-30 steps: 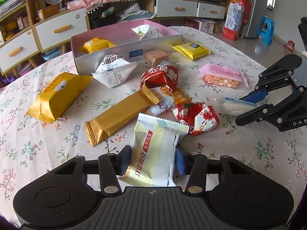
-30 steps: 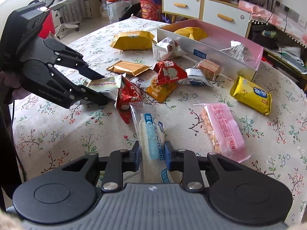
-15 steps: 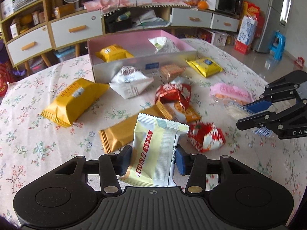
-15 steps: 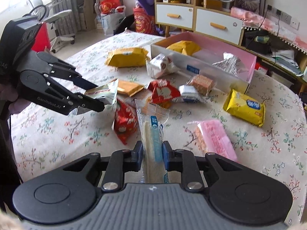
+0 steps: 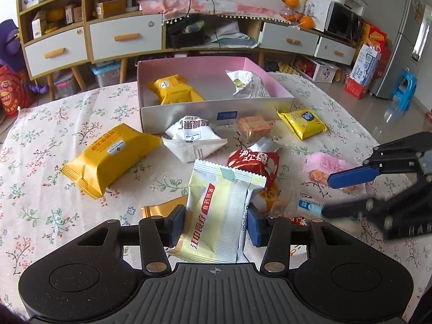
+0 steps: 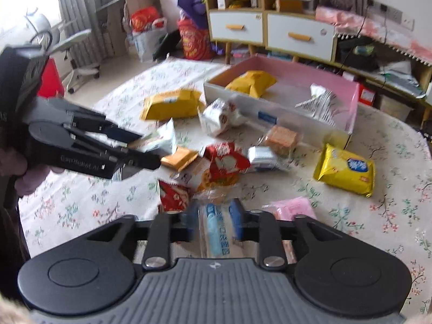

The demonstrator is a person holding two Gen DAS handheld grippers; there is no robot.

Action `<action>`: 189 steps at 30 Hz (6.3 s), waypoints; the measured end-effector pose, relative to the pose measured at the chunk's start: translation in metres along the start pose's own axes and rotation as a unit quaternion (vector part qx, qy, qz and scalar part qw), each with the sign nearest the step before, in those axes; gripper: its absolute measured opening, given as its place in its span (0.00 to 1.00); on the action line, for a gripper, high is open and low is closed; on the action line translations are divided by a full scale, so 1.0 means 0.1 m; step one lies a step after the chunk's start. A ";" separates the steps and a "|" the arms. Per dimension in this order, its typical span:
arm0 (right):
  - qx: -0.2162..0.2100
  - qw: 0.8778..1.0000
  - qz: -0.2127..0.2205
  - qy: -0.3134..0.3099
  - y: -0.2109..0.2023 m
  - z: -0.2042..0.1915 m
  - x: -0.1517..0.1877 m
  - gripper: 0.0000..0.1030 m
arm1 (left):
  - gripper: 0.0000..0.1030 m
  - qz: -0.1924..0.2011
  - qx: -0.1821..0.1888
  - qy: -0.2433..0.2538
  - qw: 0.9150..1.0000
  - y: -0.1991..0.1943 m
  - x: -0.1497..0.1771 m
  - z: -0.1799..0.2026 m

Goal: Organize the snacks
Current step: 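Carry both packs into the box and open both tools, then withdraw both tools from the box toward the remaining snacks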

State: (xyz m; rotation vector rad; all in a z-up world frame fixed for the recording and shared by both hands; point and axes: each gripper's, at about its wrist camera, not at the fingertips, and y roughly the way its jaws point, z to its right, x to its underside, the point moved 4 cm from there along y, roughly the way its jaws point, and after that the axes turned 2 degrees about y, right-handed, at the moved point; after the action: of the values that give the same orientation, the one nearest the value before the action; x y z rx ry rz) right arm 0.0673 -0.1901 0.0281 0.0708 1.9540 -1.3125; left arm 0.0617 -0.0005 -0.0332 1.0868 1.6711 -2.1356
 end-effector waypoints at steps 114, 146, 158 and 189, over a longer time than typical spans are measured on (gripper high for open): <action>0.093 0.979 0.065 0.167 0.30 0.72 -1.09 0.88 | 0.90 0.065 -0.043 -0.010 0.997 0.61 -1.02 -0.03; 0.155 0.980 0.038 0.114 0.14 0.40 -0.28 1.00 | 0.98 0.048 -0.052 0.014 0.997 0.11 -0.01 -0.05; 0.161 0.984 0.028 0.070 0.12 0.52 0.13 1.00 | 0.98 0.083 -0.015 0.054 0.995 -0.01 0.26 0.14; 0.111 0.991 0.060 0.054 0.08 0.74 0.52 1.00 | 0.82 0.073 0.021 0.006 0.997 0.38 0.31 0.78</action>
State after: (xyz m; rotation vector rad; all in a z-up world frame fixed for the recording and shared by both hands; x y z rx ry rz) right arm 0.0760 -0.2646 -0.0234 0.3698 1.8520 -1.4665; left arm 0.0297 -0.0761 -0.0751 1.1954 1.5085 -2.0853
